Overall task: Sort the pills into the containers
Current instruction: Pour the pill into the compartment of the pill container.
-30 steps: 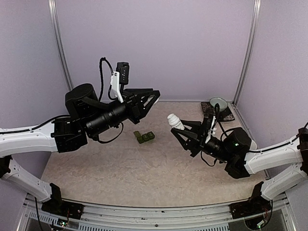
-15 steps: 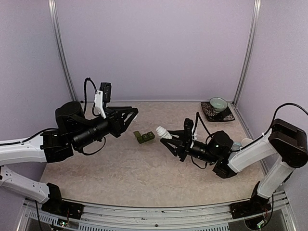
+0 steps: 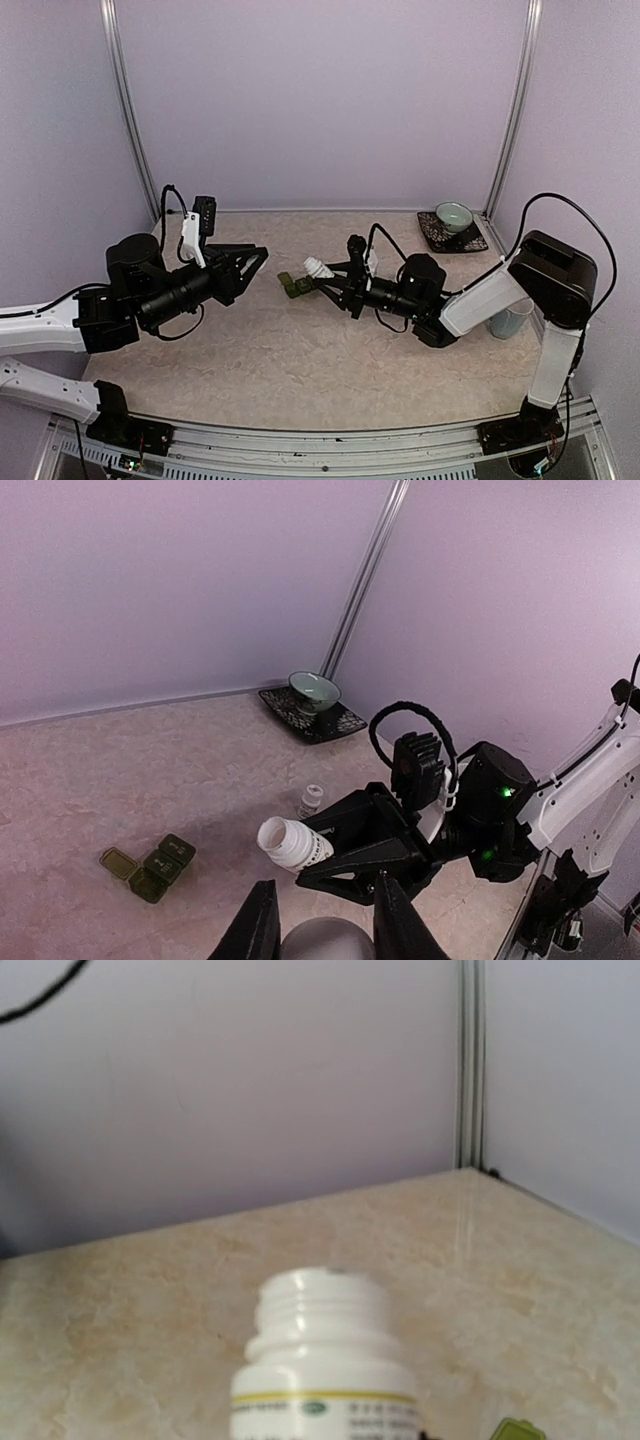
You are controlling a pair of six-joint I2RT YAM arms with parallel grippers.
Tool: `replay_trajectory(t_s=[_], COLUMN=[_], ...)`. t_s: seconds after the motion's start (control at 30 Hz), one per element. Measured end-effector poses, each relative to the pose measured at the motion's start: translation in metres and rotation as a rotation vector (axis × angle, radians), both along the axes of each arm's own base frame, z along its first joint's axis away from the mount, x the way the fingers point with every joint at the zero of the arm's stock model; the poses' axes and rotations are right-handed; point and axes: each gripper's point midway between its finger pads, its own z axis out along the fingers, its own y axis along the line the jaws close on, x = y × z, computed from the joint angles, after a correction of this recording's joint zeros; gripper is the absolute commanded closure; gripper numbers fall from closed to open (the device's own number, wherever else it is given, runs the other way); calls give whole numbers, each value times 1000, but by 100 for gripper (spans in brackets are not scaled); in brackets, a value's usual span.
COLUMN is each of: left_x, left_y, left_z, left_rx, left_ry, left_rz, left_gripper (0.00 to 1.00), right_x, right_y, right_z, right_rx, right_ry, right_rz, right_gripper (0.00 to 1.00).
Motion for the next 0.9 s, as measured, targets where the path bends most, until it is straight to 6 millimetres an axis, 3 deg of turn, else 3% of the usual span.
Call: replay_trajectory(t_s=[0.3, 0.9], left_x=[0, -2], left_y=[5, 9], left_z=[-16, -13], left_rx=[32, 22], left_ry=[18, 11], left_rz=[15, 15], left_gripper=[82, 82], right_x=[22, 47], right_y=[21, 42], right_z=[-27, -63], right_rx=[-71, -180], right_ry=[70, 193], right_rz=[9, -3], right_gripper=[96, 97])
